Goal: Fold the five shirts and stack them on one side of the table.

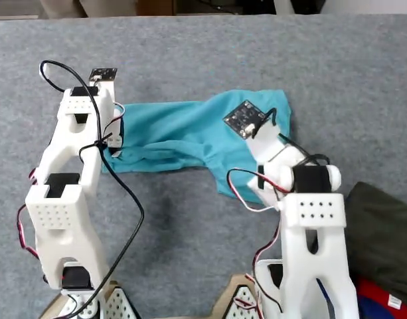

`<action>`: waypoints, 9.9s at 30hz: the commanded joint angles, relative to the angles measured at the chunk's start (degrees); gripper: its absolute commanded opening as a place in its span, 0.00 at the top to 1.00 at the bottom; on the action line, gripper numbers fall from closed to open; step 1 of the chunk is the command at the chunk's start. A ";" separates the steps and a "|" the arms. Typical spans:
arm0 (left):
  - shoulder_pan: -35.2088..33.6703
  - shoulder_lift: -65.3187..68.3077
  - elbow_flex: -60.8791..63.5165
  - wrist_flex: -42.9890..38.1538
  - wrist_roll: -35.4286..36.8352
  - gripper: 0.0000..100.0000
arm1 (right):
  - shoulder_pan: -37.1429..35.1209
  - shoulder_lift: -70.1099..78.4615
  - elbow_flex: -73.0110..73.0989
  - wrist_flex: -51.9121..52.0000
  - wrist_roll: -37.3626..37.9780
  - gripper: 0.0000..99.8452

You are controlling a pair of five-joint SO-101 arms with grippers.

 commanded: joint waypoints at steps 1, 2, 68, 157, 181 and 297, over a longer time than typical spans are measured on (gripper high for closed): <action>-0.70 0.22 -1.32 -0.26 -0.70 0.98 | -1.10 -3.74 -1.89 0.26 -0.70 1.00; -0.70 0.22 -1.32 -0.26 -0.70 0.98 | -1.19 -4.35 -1.63 0.26 -0.70 1.00; -0.09 20.62 -42.11 0.53 14.15 0.98 | 1.80 61.05 -50.42 -18.46 -8.53 0.99; 7.21 18.59 -42.11 29.89 8.00 0.98 | 8.31 106.59 -139.30 25.76 -7.82 0.99; 5.01 1.10 -13.19 18.90 7.38 0.98 | 8.22 106.86 -139.30 25.67 -7.82 0.99; 5.71 -7.43 -5.45 20.13 6.68 0.98 | 3.30 116.44 -139.47 18.99 -5.71 0.99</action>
